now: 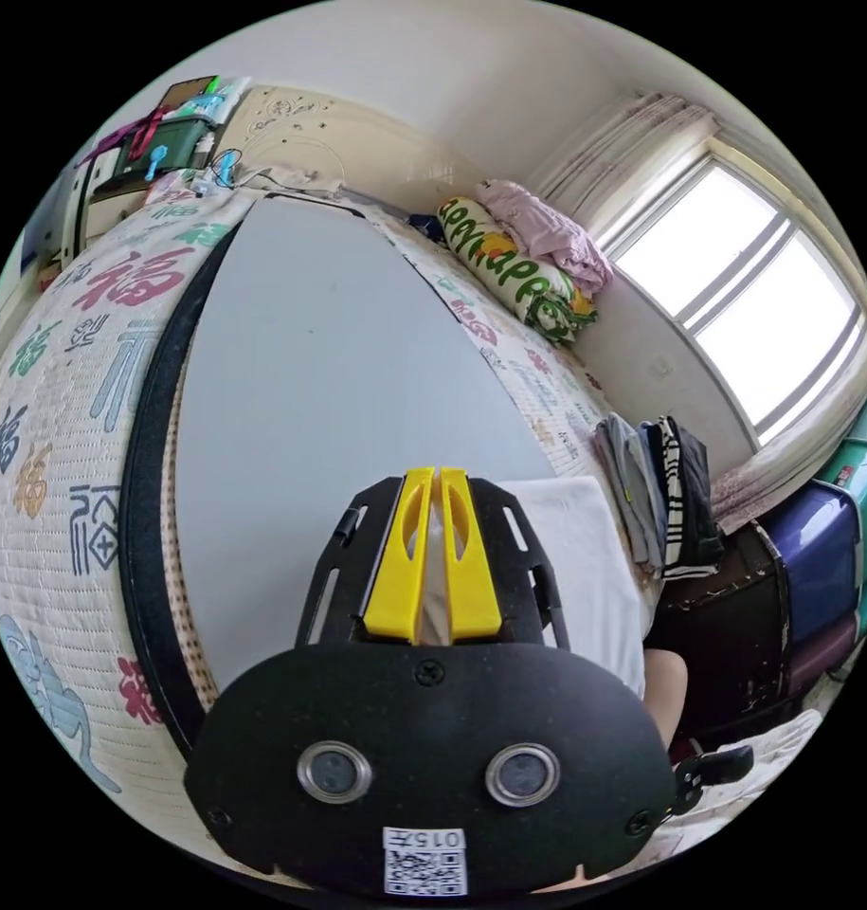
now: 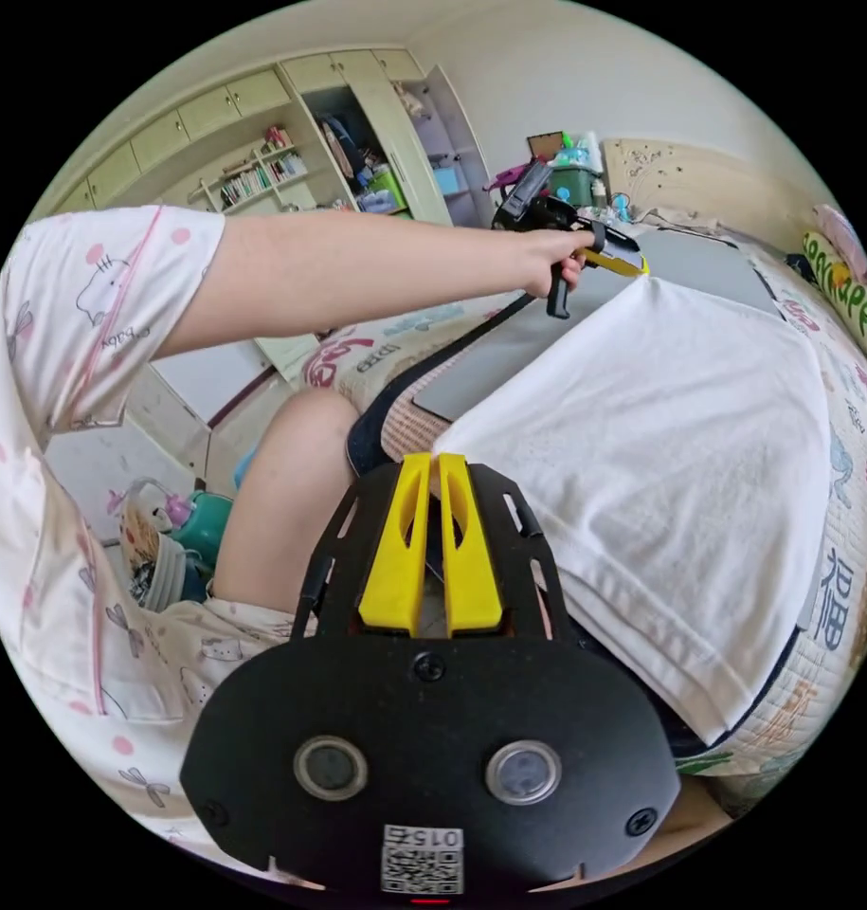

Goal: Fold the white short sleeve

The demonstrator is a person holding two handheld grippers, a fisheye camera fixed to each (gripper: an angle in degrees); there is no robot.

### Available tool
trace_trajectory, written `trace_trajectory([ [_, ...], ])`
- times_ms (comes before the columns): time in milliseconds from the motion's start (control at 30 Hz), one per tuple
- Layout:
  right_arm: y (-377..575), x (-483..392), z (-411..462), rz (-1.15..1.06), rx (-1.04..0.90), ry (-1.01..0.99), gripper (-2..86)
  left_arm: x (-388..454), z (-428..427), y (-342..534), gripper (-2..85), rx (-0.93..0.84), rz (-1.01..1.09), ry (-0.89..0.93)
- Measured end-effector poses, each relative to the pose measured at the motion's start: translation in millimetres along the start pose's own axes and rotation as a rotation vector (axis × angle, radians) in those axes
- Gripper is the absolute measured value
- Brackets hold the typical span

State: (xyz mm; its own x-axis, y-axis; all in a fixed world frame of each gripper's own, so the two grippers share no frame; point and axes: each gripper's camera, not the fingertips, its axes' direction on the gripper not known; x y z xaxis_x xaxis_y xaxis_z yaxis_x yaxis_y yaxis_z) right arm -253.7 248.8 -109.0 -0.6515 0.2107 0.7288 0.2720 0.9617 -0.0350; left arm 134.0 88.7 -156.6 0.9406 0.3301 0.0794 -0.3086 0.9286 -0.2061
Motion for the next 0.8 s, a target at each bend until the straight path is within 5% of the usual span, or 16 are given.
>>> trace_trajectory([
  [400, 5, 72, 88, -0.028, -0.197, -0.070, 2.6, 35, -67, -30, 1.7, -0.124, 0.070, -0.256],
  [600, -5, 93, 55, -0.153, -0.092, -0.378, 5.3, 33, -189, 18, 5.9, -0.022, 0.075, -0.019],
  [800, -82, 262, -45, 0.034, 0.227, 0.026, 9.8, -2, -254, 70, 9.1, 0.010, -0.019, 0.111],
])
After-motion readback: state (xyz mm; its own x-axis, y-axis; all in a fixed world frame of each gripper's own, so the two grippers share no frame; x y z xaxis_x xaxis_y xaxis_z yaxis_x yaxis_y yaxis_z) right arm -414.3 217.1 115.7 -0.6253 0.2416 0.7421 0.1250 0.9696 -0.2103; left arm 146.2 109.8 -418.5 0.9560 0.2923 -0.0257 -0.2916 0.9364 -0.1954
